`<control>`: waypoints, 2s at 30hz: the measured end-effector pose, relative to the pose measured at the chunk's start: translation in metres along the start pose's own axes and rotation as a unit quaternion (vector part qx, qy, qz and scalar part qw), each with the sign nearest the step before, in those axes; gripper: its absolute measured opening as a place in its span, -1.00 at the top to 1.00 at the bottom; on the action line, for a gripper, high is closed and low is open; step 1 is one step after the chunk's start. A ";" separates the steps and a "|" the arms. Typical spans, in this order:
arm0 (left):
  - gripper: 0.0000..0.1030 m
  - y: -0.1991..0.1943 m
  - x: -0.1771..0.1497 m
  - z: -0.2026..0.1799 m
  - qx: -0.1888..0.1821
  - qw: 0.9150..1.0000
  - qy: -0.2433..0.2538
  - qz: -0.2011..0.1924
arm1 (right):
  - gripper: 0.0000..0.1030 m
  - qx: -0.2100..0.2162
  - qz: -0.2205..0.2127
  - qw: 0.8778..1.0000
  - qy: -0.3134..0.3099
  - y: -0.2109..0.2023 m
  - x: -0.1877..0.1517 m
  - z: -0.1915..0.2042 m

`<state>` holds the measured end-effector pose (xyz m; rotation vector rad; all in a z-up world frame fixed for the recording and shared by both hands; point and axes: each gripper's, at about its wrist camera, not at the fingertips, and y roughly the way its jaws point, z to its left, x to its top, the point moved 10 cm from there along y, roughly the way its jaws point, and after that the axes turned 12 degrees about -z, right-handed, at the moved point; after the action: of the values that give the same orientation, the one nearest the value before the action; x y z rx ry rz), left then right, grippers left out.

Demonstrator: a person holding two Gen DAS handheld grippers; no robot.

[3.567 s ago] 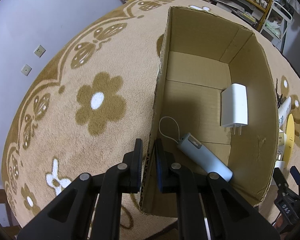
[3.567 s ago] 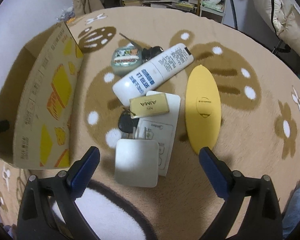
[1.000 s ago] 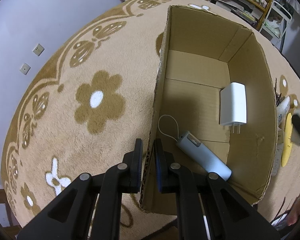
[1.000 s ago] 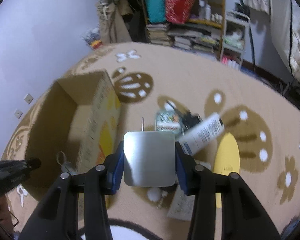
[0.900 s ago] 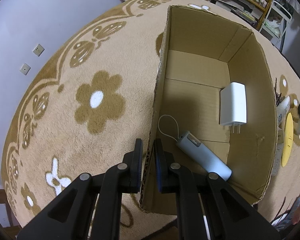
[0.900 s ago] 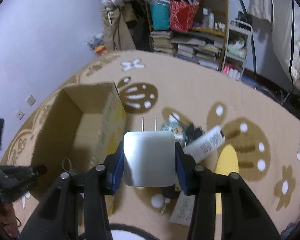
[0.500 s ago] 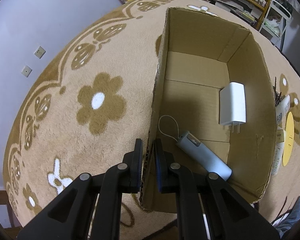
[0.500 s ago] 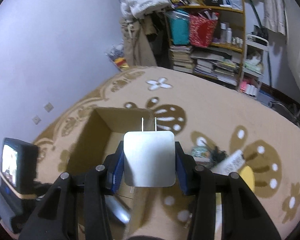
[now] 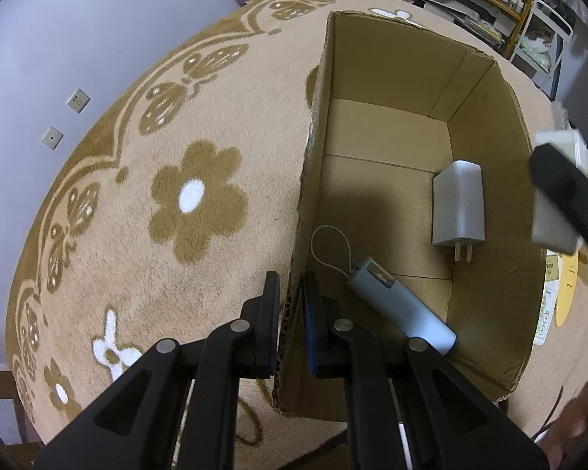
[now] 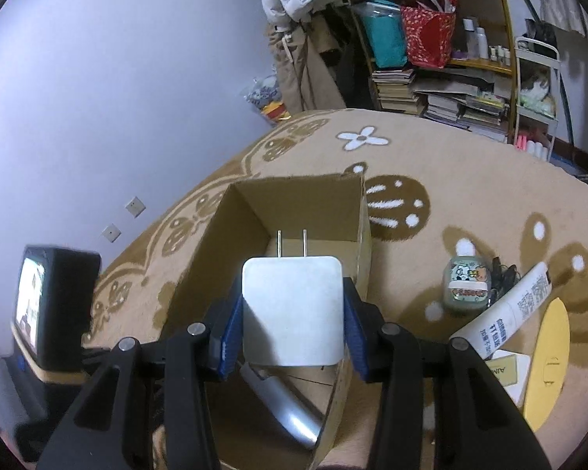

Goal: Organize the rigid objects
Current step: 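Grasp the flat white square charger with the right tool and lift it, then lower the white square charger into the box and open the right tool, then return the right tool to the pile and grasp the yellow oval device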

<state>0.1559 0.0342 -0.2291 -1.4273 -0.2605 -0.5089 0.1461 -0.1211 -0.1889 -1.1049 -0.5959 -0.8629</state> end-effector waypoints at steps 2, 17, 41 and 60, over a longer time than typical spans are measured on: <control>0.80 0.000 0.000 0.000 0.000 1.000 0.000 0.000 | 0.06 0.001 0.009 1.000 -0.002 0.004 -0.006 -0.001; 0.80 0.002 0.001 0.001 -0.005 1.000 -0.002 0.003 | 0.05 -0.008 0.015 0.999 -0.036 0.010 -0.010 0.006; 0.80 0.003 -0.001 0.003 -0.009 1.000 -0.006 0.005 | -0.49 -0.028 0.004 0.998 -0.055 0.002 -0.005 0.003; 0.80 0.004 -0.002 0.003 -0.013 1.000 -0.010 0.006 | -0.95 -0.165 -0.021 0.986 0.009 -0.037 -0.004 -0.104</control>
<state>0.1568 0.0375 -0.2333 -1.4584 -0.2620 -0.4898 0.1123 -0.2244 -0.2099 -1.3857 -0.4726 -1.0322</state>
